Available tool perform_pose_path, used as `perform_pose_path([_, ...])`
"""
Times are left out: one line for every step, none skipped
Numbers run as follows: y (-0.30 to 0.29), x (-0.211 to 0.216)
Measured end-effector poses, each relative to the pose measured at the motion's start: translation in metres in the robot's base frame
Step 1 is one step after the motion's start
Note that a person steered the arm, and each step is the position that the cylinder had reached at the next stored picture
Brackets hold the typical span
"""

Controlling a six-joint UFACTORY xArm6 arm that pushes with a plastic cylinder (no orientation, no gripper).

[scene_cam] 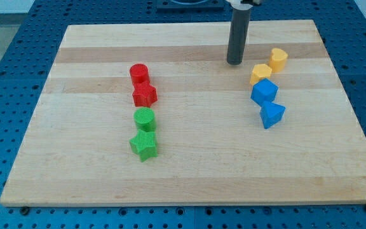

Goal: Move the yellow hexagon slightly to the right

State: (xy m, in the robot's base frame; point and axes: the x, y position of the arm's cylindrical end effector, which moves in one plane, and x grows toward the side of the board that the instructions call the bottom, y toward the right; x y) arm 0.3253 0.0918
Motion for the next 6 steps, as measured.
perform_pose_path([0.000, 0.031])
perform_pose_path([0.000, 0.031])
perform_pose_path([0.000, 0.045])
perform_pose_path([0.000, 0.046])
perform_pose_path([0.011, 0.046])
perform_pose_path([0.033, 0.046])
